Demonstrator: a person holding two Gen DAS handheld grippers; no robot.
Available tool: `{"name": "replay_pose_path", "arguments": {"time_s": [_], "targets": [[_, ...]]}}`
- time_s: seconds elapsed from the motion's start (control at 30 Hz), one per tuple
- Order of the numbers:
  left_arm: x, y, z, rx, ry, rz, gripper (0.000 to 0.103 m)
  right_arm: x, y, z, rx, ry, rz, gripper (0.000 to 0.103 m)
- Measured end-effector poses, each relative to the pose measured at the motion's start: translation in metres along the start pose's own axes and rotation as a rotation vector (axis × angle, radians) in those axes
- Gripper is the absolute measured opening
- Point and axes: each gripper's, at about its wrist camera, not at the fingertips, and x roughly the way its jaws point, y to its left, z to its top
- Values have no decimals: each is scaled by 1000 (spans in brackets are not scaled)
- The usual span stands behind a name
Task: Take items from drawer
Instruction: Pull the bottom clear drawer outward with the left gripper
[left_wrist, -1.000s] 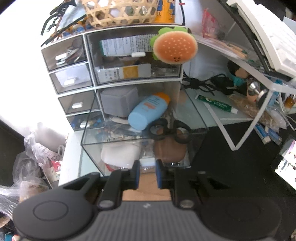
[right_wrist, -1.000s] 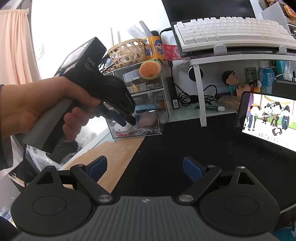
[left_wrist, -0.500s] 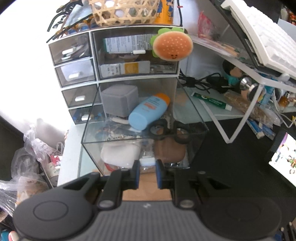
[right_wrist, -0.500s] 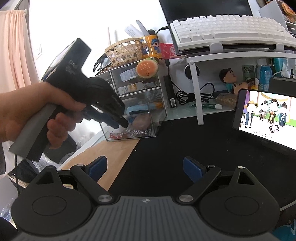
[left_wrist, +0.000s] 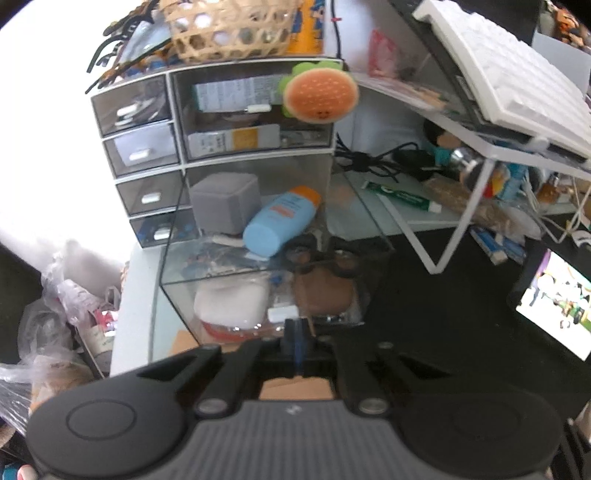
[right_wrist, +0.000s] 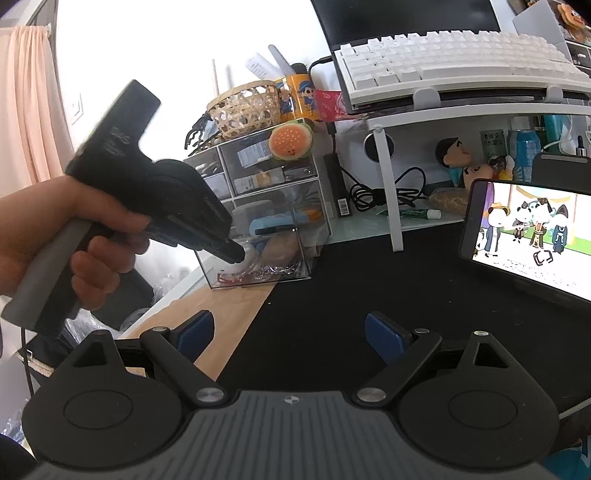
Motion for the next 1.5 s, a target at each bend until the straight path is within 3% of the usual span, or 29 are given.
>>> {"name": "replay_pose_path", "arguments": {"time_s": [0.33,0.63,0.77,1.5], "targets": [[4,2,4,-47,-7,61,26,-1,3,-1,-7,8,0,92],[17,1,7,-102,8,67,26,0,3,-3,-4,14,8,92],[18,-3,5,-100,2,94,20,2,4,-3,-5,20,13,92],[3,-3,-12,-45,-4,35,19,4,7,-3,-17,23,25,92]]}}
